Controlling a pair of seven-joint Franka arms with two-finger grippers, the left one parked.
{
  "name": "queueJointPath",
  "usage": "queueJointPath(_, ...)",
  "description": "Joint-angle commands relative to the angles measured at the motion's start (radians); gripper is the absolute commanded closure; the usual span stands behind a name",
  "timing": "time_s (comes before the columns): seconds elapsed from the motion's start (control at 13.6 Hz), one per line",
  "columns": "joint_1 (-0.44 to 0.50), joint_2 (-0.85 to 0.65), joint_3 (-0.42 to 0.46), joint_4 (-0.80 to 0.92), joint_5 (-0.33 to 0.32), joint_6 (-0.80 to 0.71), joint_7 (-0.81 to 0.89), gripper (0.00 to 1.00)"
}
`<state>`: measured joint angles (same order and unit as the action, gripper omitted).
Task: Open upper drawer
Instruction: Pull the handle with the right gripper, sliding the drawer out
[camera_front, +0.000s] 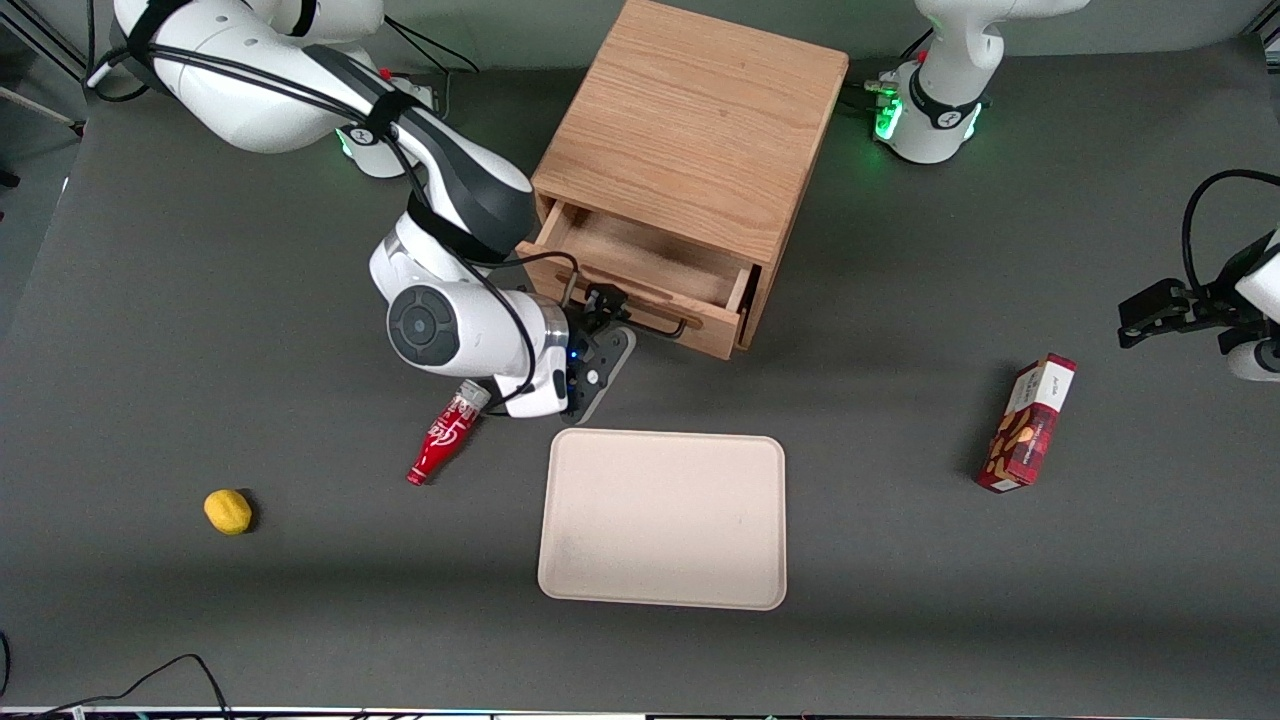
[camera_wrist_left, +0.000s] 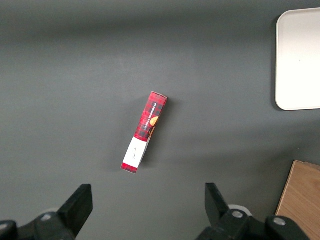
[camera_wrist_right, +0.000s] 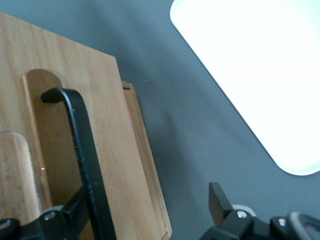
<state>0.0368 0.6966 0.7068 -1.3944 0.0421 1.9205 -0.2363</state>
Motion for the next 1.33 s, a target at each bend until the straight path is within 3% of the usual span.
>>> queueJointPath(0.0,0.009,0.063,0.000,0.084,-0.054,-0.029,0.017,0.00)
queueJointPath(0.44,0.008,0.109,-0.056,0.210,-0.053,-0.130,-0.037,0.00)
queueJointPath(1.25,0.025,0.218,-0.067,0.405,-0.051,-0.130,-0.067,0.00)
